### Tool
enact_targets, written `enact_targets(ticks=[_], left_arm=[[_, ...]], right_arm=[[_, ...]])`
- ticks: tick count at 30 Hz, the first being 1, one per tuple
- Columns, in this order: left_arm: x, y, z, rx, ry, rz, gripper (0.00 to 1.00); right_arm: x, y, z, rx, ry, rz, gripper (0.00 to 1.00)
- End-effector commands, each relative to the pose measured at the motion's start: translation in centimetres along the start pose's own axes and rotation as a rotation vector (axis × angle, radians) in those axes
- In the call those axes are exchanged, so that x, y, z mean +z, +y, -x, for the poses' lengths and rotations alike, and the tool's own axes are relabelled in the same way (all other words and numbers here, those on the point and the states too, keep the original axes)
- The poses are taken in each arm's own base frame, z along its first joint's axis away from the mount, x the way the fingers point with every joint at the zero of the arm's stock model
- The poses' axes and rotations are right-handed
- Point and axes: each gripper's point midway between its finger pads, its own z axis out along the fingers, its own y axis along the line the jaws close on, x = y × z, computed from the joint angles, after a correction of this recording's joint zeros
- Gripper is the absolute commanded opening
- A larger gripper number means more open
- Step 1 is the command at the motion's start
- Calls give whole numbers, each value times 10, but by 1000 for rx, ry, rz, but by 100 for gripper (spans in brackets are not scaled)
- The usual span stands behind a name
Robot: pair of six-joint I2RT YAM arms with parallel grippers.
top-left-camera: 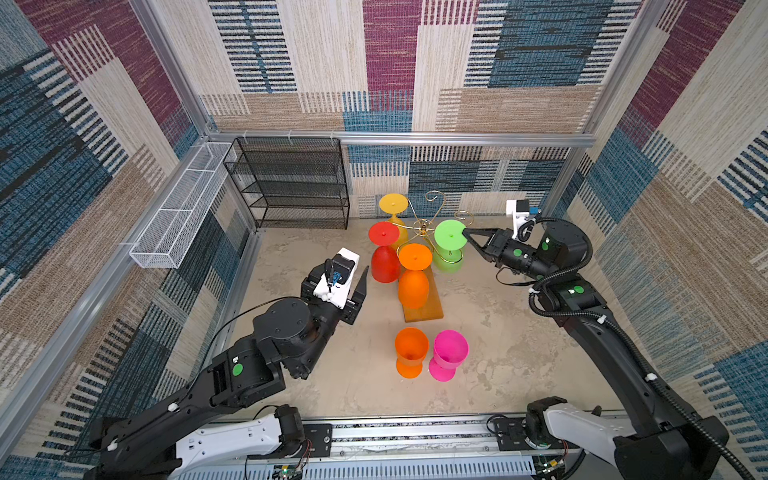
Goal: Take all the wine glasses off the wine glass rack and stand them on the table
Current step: 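Slide the green glass off its rack hook with the right gripper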
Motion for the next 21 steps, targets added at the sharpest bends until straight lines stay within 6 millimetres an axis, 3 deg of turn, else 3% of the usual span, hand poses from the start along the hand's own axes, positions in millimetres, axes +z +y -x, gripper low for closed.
enact_targets(ticks=[1,12,21], left_arm=[[0,-2,-1,-18,0,-10,56],[-1,-1,-2,-19,3,-11,56],[-1,1,-1,-16,3,-10,56]], right_arm=[[-2,2,3,-2,-21,-2,0],[-22,-4,6,-12,-78,-50,0],[-54,-14,11,-10,-138,-89,0]])
